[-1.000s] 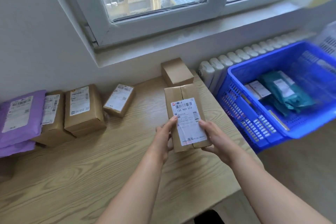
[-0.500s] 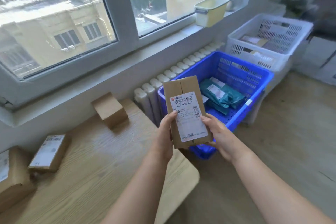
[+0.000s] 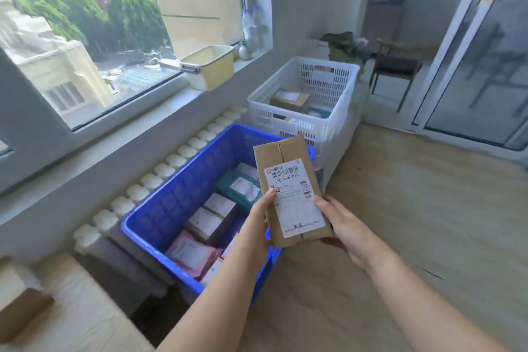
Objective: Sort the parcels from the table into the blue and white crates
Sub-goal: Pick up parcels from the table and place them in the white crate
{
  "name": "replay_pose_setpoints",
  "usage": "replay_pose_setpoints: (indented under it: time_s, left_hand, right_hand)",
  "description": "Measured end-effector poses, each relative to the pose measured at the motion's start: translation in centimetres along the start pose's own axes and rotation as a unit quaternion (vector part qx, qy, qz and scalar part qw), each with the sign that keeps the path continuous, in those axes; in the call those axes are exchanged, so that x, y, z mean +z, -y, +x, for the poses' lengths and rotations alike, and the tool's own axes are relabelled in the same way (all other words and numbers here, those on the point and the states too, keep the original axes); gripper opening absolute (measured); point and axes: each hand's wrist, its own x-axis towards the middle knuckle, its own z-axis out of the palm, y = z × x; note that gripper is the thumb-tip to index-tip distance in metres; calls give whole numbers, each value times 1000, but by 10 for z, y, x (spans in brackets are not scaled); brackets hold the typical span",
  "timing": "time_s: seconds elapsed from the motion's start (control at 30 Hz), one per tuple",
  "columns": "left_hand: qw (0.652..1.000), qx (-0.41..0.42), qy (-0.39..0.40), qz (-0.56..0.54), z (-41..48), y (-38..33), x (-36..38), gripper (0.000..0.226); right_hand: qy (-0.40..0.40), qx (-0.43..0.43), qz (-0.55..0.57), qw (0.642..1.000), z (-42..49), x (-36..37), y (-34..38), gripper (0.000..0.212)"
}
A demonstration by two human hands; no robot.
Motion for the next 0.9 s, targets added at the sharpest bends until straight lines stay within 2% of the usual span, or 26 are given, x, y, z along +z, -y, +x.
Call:
replay_pose_setpoints:
  time_s: [0.2, 0.3, 0.5, 0.57, 0.7, 0.9]
  left_hand:
    - [1000, -5, 25, 17, 118, -22, 55, 50]
    - [998, -10, 61, 12, 175, -38, 78, 55]
    - [995, -30, 91, 5, 280, -72, 136, 75]
    - [995, -40, 89, 4, 307, -83, 154, 78]
    - [997, -34, 67, 4, 356, -105, 185, 65]
    - [999, 2, -17, -47, 441, -142, 235, 69]
  right_hand:
    - [-34, 1, -4, 999, 89, -64, 35, 34]
    - [-53, 0, -1, 999, 133, -89, 57, 39]
    - [-84, -6, 8, 996, 212, -145, 103, 34]
    - [-84, -4, 7, 996, 236, -164, 115, 34]
    - [-69, -7, -6, 998, 295, -196, 138, 40]
    - [-5, -8, -31, 999, 398, -250, 182, 36]
